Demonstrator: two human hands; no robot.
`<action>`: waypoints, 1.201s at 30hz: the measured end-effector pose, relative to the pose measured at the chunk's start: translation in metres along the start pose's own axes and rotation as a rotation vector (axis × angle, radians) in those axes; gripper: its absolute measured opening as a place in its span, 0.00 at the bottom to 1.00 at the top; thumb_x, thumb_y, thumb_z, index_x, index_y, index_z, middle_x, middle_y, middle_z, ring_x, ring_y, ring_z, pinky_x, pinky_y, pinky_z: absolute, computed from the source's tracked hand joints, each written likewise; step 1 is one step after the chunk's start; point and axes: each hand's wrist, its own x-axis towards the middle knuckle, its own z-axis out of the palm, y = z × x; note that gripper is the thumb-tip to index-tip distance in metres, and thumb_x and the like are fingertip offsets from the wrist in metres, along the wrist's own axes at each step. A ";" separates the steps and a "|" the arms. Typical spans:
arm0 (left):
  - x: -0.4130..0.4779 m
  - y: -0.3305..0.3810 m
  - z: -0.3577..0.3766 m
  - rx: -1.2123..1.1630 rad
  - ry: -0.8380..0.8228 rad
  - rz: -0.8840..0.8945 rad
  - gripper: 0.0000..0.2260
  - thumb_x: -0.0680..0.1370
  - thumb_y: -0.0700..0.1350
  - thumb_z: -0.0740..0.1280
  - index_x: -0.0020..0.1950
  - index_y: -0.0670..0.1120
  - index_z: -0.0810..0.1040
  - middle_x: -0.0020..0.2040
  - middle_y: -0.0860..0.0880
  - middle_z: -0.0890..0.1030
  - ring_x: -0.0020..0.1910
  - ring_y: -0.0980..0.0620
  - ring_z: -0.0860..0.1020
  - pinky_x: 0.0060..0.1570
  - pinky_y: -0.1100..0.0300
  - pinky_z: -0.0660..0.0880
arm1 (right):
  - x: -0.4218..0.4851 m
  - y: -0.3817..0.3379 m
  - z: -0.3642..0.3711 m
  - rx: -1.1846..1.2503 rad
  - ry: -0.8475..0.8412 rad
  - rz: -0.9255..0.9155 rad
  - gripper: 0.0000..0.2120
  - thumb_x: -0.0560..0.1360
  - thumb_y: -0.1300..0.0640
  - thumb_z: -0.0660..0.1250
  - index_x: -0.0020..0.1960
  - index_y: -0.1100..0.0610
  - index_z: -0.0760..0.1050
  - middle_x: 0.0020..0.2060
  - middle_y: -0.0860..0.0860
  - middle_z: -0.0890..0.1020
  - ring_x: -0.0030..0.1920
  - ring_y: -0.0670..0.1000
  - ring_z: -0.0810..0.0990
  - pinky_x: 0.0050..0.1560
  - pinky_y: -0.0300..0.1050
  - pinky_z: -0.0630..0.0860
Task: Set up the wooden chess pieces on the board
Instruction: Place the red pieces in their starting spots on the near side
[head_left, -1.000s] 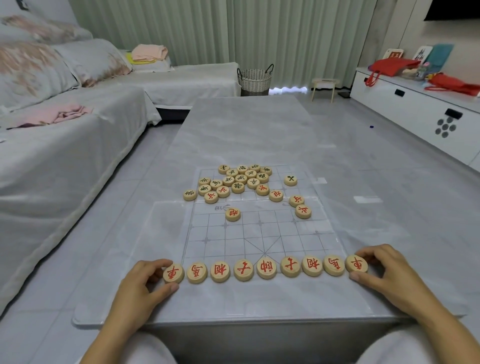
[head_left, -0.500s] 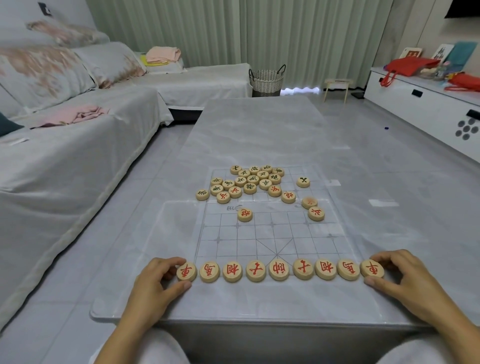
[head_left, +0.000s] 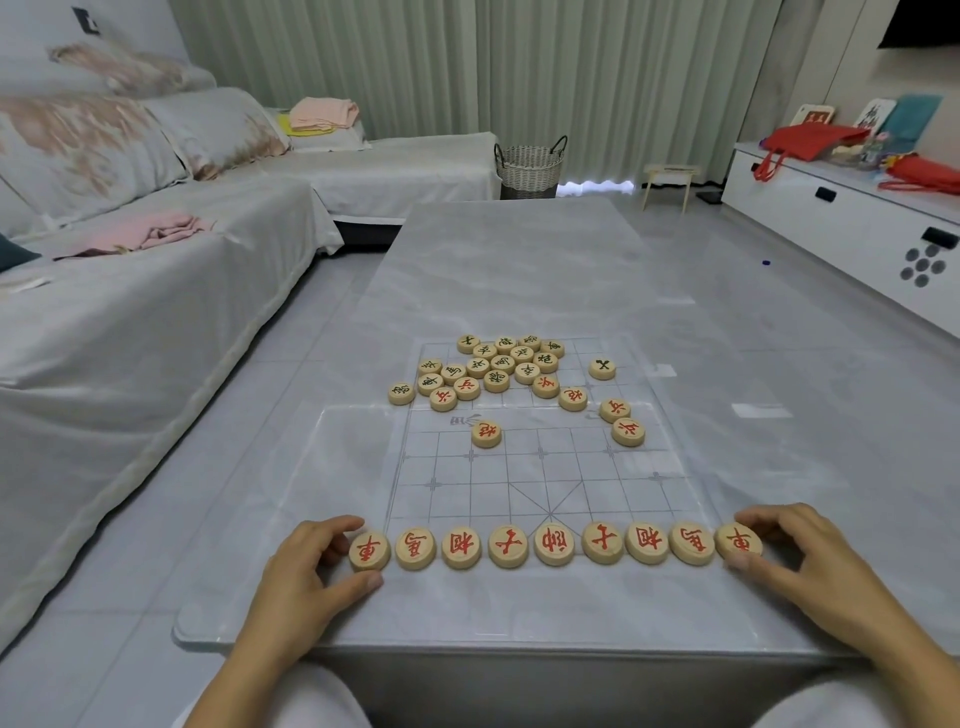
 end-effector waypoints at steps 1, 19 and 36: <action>0.000 0.000 0.000 -0.004 0.003 -0.001 0.22 0.65 0.42 0.77 0.53 0.58 0.73 0.45 0.55 0.74 0.45 0.57 0.74 0.43 0.70 0.68 | -0.001 -0.004 0.000 0.040 0.020 0.009 0.18 0.60 0.29 0.68 0.44 0.37 0.74 0.47 0.42 0.76 0.50 0.45 0.75 0.49 0.31 0.71; 0.001 0.001 0.005 -0.121 0.096 -0.024 0.10 0.73 0.45 0.70 0.51 0.55 0.74 0.44 0.51 0.77 0.44 0.54 0.76 0.40 0.67 0.71 | 0.060 -0.105 0.053 -0.127 -0.037 -0.281 0.14 0.76 0.53 0.64 0.60 0.51 0.73 0.54 0.46 0.74 0.52 0.45 0.73 0.54 0.40 0.71; 0.004 -0.010 0.006 -0.171 0.135 -0.001 0.08 0.72 0.48 0.70 0.47 0.59 0.74 0.47 0.63 0.75 0.46 0.58 0.75 0.42 0.72 0.72 | 0.127 -0.179 0.128 -0.455 -0.343 -0.373 0.20 0.76 0.50 0.62 0.66 0.54 0.69 0.59 0.53 0.70 0.57 0.54 0.73 0.55 0.47 0.71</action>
